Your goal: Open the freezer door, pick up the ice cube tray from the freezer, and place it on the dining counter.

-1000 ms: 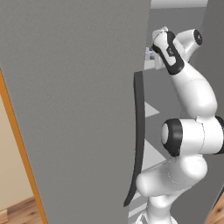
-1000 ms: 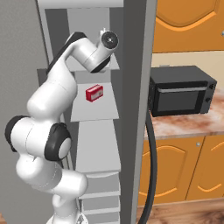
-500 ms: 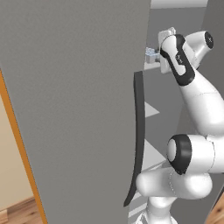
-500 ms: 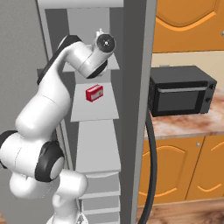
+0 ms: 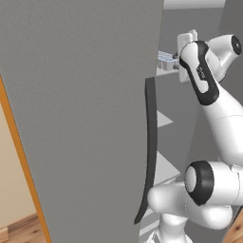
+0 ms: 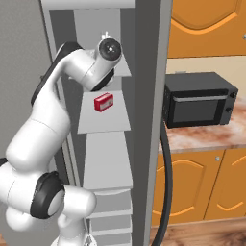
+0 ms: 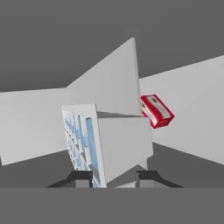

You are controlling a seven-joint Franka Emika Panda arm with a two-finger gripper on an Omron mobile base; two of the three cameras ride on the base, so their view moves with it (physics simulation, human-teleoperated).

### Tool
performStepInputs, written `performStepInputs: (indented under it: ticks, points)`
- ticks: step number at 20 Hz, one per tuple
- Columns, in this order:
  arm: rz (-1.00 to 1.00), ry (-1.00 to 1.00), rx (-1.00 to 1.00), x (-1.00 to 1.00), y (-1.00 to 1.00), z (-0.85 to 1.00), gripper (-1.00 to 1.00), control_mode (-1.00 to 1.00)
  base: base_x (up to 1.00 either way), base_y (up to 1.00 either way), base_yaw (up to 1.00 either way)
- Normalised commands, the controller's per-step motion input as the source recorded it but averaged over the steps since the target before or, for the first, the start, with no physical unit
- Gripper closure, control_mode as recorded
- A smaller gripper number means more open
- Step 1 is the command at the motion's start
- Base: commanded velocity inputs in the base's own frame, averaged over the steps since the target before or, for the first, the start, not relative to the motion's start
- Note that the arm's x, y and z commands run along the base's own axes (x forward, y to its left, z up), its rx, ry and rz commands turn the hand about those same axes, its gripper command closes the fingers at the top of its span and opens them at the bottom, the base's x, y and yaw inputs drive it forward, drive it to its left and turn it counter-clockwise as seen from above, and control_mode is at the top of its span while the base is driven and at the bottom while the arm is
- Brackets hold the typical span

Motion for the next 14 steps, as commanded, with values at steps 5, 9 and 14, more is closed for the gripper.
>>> performStepInputs:
  ticks: [5, 9, 14]
  points:
    - [-0.06, 0.00, 0.00, -0.42, 0.00, 0.13, 1.00, -1.00, 0.00, 0.00, 0.00]
    - [-0.05, 0.00, 0.00, -0.49, 0.00, 0.10, 1.00, -1.00, 0.00, 0.00, 0.00]
    - [-0.02, 0.00, 0.00, -0.56, 0.00, 0.09, 1.00, -1.00, 0.00, 0.00, 0.00]
